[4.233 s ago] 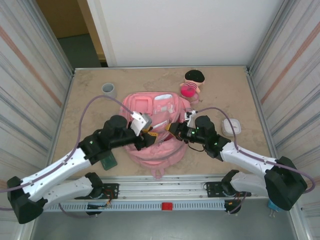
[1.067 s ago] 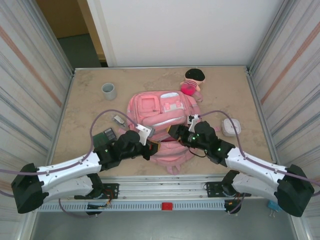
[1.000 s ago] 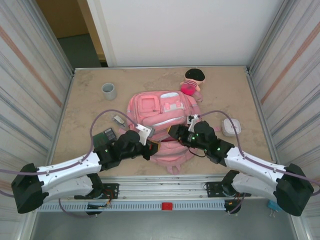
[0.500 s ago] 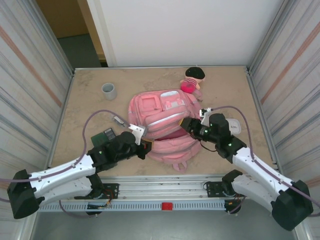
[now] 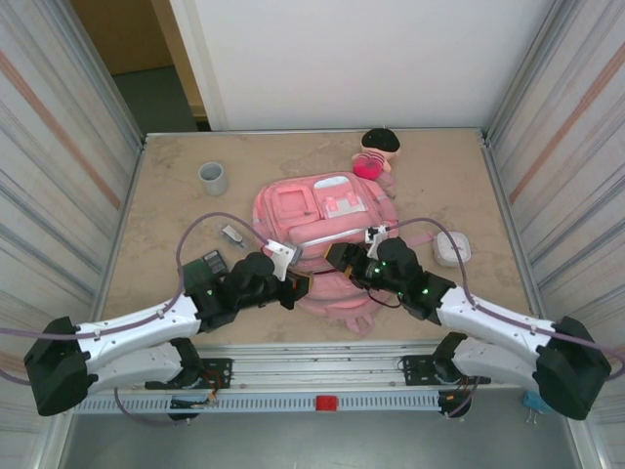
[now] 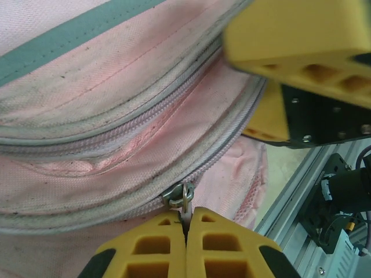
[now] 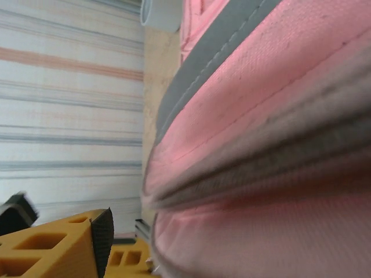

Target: Pack books, pencil case, and school supplies into a backpack

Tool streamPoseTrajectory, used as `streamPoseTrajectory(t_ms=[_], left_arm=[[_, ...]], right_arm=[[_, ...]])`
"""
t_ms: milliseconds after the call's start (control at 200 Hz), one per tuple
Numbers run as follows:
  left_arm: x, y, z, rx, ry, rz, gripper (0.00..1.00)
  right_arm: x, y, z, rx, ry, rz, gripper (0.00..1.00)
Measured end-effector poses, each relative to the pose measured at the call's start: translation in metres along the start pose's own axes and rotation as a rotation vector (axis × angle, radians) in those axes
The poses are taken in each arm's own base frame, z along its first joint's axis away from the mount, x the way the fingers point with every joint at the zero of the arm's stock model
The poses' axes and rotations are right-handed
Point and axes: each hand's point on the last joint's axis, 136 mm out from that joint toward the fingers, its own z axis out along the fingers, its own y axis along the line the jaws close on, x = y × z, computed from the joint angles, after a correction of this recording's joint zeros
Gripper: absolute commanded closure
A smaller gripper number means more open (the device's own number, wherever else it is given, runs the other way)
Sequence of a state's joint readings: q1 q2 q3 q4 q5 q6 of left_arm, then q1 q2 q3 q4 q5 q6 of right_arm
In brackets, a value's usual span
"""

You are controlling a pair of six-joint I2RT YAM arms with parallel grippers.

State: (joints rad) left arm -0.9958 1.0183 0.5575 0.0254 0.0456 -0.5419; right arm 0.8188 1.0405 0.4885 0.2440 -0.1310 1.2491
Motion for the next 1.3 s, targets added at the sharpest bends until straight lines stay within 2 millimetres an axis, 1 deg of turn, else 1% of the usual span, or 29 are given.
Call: streamPoseTrajectory(t_ms=[65, 145, 220, 261, 326, 426, 496, 531, 566, 651, 671, 702, 757, 827, 997, 1017, 1042, 1117, 1158, 1208, 1303], left_arm=[[-0.001, 0.000, 0.000, 0.000, -0.003, 0.000, 1.00], [-0.001, 0.001, 0.000, -0.005, -0.003, -0.001, 1.00], [-0.001, 0.004, -0.001, -0.023, -0.006, 0.000, 1.00], [-0.001, 0.006, -0.003, -0.036, -0.008, 0.004, 1.00], [-0.001, 0.011, -0.006, -0.060, -0.006, 0.007, 1.00], [-0.002, 0.020, -0.012, -0.101, -0.013, 0.001, 1.00], [-0.004, 0.029, -0.016, -0.134, -0.023, -0.009, 1.00], [-0.006, 0.031, -0.017, -0.142, -0.030, -0.014, 1.00], [-0.007, 0.033, -0.017, -0.146, -0.034, -0.017, 1.00], [-0.008, 0.033, -0.017, -0.142, -0.041, -0.017, 1.00], [-0.007, 0.033, -0.017, -0.141, -0.041, -0.017, 1.00], [-0.006, 0.034, -0.016, -0.143, -0.038, -0.018, 1.00], [-0.003, 0.036, -0.016, -0.144, -0.032, -0.020, 1.00], [-0.004, 0.036, -0.015, -0.140, -0.033, -0.020, 1.00], [-0.005, 0.030, -0.013, -0.109, -0.035, -0.009, 1.00], [-0.005, 0.030, -0.013, -0.108, -0.034, -0.006, 1.00], [-0.005, 0.029, -0.013, -0.106, -0.032, -0.005, 1.00], [-0.004, 0.029, -0.013, -0.103, -0.029, -0.001, 1.00], [-0.004, 0.029, -0.013, -0.104, -0.029, 0.002, 1.00], [-0.003, 0.032, -0.013, -0.117, -0.025, 0.003, 1.00], [-0.004, 0.037, -0.014, -0.141, -0.029, 0.010, 1.00]], right_arm=[[-0.001, -0.001, 0.006, 0.010, 0.002, 0.001, 0.38], [-0.002, -0.001, 0.011, 0.018, 0.001, -0.004, 0.52], [-0.005, 0.001, 0.011, 0.016, -0.004, -0.003, 0.68], [-0.007, 0.002, 0.011, 0.011, -0.005, -0.011, 0.74], [-0.011, 0.005, 0.008, -0.003, -0.003, -0.013, 0.79], [-0.019, 0.011, -0.003, -0.036, 0.003, -0.021, 0.83], [-0.026, 0.012, -0.013, -0.047, 0.008, -0.029, 0.82], [-0.029, 0.012, -0.018, -0.049, 0.011, -0.032, 0.78], [-0.031, 0.013, -0.023, -0.050, 0.015, -0.033, 0.71], [-0.033, 0.017, -0.031, -0.051, 0.016, -0.047, 0.46], [-0.033, 0.017, -0.032, -0.050, 0.015, -0.044, 0.42], [-0.034, 0.018, -0.034, -0.052, 0.010, -0.050, 0.38], [-0.033, 0.020, -0.035, -0.055, 0.008, -0.051, 0.35], [-0.029, 0.021, -0.032, -0.053, 0.007, -0.052, 0.34], [-0.014, 0.020, -0.015, -0.042, 0.033, -0.047, 0.35], [-0.013, 0.019, -0.012, -0.037, 0.038, -0.046, 0.37], [-0.011, 0.017, -0.008, -0.029, 0.042, -0.046, 0.42], [-0.009, 0.007, 0.000, 0.002, 0.050, -0.039, 0.64], [-0.009, 0.004, 0.003, 0.013, 0.054, -0.035, 0.72], [-0.009, 0.005, 0.004, 0.013, 0.061, -0.044, 0.79], [-0.014, 0.013, 0.003, -0.014, 0.063, -0.050, 0.86]])
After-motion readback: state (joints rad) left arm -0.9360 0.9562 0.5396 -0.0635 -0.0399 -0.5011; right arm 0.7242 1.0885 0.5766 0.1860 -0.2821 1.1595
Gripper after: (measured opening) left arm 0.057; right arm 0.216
